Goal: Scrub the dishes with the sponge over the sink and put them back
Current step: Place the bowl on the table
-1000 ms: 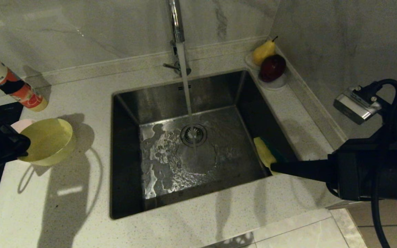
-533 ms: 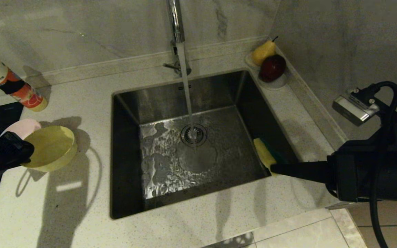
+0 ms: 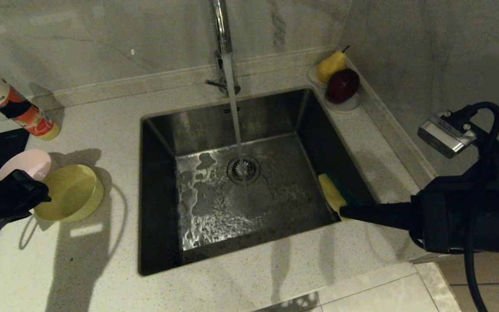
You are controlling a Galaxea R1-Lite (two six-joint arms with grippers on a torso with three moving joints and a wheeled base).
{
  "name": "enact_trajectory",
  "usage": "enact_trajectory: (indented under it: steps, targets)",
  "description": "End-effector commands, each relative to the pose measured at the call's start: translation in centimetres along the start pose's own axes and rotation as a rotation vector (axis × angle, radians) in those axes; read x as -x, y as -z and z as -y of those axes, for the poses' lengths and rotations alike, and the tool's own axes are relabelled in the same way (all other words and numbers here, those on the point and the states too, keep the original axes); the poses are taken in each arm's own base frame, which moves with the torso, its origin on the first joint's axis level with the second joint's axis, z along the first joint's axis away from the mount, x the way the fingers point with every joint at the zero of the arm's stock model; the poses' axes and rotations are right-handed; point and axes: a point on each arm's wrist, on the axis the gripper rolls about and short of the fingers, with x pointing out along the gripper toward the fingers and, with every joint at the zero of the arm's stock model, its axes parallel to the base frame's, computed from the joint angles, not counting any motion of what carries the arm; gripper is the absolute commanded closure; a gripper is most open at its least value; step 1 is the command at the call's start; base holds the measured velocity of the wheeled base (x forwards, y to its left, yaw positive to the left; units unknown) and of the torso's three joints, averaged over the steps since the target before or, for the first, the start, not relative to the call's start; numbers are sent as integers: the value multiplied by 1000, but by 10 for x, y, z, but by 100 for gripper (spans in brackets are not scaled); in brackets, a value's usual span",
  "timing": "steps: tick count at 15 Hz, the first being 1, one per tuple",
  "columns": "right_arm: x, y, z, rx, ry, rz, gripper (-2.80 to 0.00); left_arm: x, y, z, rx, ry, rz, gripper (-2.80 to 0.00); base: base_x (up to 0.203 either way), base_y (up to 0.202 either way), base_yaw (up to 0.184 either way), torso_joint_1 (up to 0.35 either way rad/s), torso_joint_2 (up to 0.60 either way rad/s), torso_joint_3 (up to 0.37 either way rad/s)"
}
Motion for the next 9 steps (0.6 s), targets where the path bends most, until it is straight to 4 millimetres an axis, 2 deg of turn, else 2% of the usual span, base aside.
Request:
enact_trajectory:
  steps: [1,4,6,8,9]
  targets:
    - [4,-1,-2,2,-8,11,0,11,-5,3,7,25,35,-280,0,0,0,0,0,0]
    - [16,-1,-9,20,-22,42,0,45,-18,13,-23,110,138,-280,0,0,0,0,0,0]
    - [21,0,-10,21,-23,49,0,60,-32,28,-192,160,210,-280,0,0,0,0,0,0]
    - [28,4,-9,19,-13,57,0,64,-40,47,-378,209,264,-280,0,0,0,0,0,0]
    - [30,5,-9,18,-12,58,0,59,-38,60,-461,249,281,-280,0,0,0,0,0,0]
